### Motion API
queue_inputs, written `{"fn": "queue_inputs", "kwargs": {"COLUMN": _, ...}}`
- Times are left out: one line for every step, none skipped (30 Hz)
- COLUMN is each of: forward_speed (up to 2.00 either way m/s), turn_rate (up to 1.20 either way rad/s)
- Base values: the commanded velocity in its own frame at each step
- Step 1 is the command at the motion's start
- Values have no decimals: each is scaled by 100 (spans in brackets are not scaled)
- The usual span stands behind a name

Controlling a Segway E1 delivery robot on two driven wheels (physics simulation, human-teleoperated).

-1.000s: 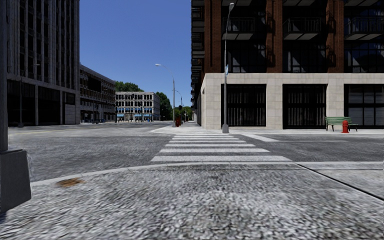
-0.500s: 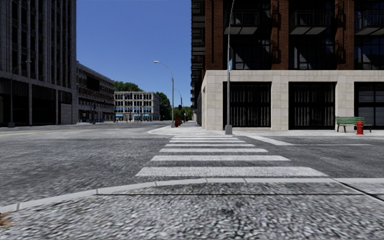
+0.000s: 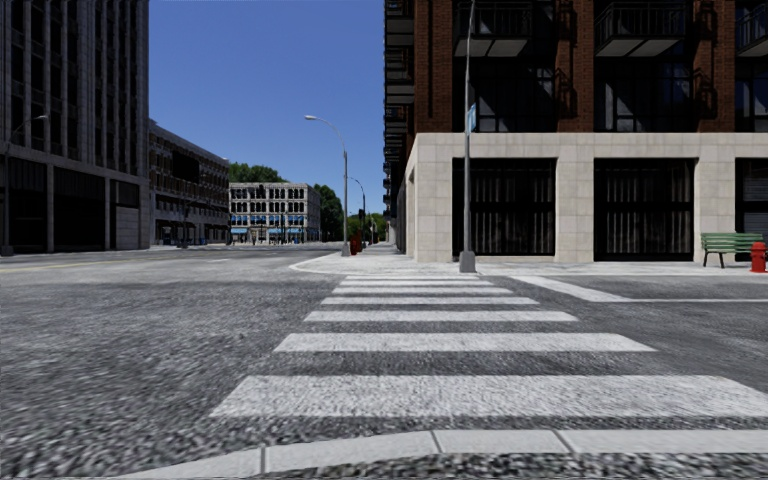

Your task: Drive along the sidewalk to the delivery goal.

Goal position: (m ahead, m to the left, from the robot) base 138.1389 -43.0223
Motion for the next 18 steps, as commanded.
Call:
{"fn": "queue_inputs", "kwargs": {"forward_speed": 200, "turn_rate": 0}}
{"fn": "queue_inputs", "kwargs": {"forward_speed": 200, "turn_rate": 0}}
{"fn": "queue_inputs", "kwargs": {"forward_speed": 200, "turn_rate": 0}}
{"fn": "queue_inputs", "kwargs": {"forward_speed": 200, "turn_rate": 0}}
{"fn": "queue_inputs", "kwargs": {"forward_speed": 200, "turn_rate": 0}}
{"fn": "queue_inputs", "kwargs": {"forward_speed": 200, "turn_rate": 0}}
{"fn": "queue_inputs", "kwargs": {"forward_speed": 200, "turn_rate": 0}}
{"fn": "queue_inputs", "kwargs": {"forward_speed": 200, "turn_rate": 0}}
{"fn": "queue_inputs", "kwargs": {"forward_speed": 200, "turn_rate": 0}}
{"fn": "queue_inputs", "kwargs": {"forward_speed": 200, "turn_rate": 0}}
{"fn": "queue_inputs", "kwargs": {"forward_speed": 199, "turn_rate": 0}}
{"fn": "queue_inputs", "kwargs": {"forward_speed": 199, "turn_rate": 0}}
{"fn": "queue_inputs", "kwargs": {"forward_speed": 182, "turn_rate": 0}}
{"fn": "queue_inputs", "kwargs": {"forward_speed": 163, "turn_rate": 0}}
{"fn": "queue_inputs", "kwargs": {"forward_speed": 156, "turn_rate": 0}}
{"fn": "queue_inputs", "kwargs": {"forward_speed": 156, "turn_rate": 0}}
{"fn": "queue_inputs", "kwargs": {"forward_speed": 154, "turn_rate": 0}}
{"fn": "queue_inputs", "kwargs": {"forward_speed": 153, "turn_rate": 0}}
